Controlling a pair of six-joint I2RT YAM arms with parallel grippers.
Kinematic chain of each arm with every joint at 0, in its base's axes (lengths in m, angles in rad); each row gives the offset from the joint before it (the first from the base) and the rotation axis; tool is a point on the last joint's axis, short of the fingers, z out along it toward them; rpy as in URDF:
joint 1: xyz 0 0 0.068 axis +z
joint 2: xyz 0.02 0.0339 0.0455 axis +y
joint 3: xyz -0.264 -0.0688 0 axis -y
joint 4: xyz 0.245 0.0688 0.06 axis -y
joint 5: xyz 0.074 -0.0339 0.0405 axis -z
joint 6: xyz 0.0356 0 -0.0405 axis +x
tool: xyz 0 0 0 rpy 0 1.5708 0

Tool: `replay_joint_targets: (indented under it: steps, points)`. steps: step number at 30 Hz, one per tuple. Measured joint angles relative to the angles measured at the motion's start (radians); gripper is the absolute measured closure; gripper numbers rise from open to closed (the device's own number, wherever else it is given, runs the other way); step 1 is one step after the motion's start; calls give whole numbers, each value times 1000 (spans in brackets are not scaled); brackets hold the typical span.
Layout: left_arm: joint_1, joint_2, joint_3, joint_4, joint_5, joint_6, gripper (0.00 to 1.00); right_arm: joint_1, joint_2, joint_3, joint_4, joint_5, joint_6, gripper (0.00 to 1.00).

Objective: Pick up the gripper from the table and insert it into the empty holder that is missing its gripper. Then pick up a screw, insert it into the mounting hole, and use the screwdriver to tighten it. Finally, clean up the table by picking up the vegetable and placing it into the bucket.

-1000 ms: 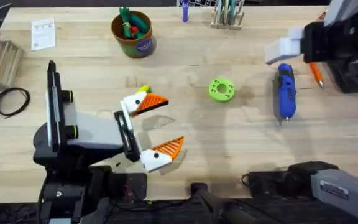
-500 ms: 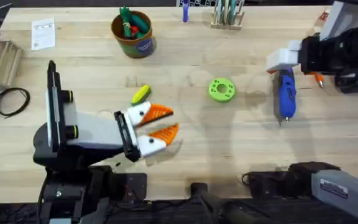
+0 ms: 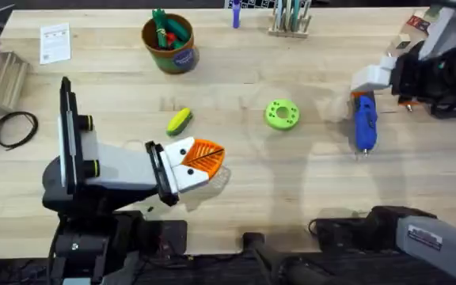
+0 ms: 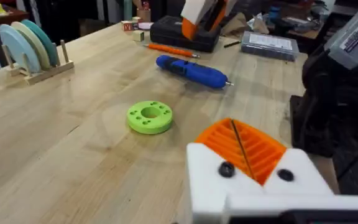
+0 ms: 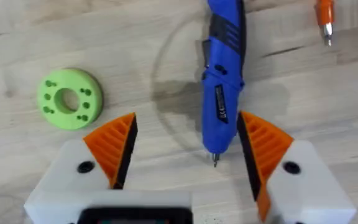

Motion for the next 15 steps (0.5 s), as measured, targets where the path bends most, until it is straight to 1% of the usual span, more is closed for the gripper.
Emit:
replay_joint_targets:
  steps: [2, 3, 5, 9, 15]
  points:
    - [0, 0, 0, 0, 0, 0, 994, -29, 0, -41, 48, 0, 0, 47]
    - [0, 0, 0, 0, 0, 0, 994, -62, 15, -75, 109, 0, -1, 12]
    - [0, 0, 0, 0, 0, 0, 994, -79, 40, -77, 146, 0, -19, 11]
    - [0, 0, 0, 0, 0, 0, 994, -95, 99, -77, 168, 8, -50, 10]
    - [0, 0, 0, 0, 0, 0, 995, -96, 184, -76, 179, 25, -73, 10]
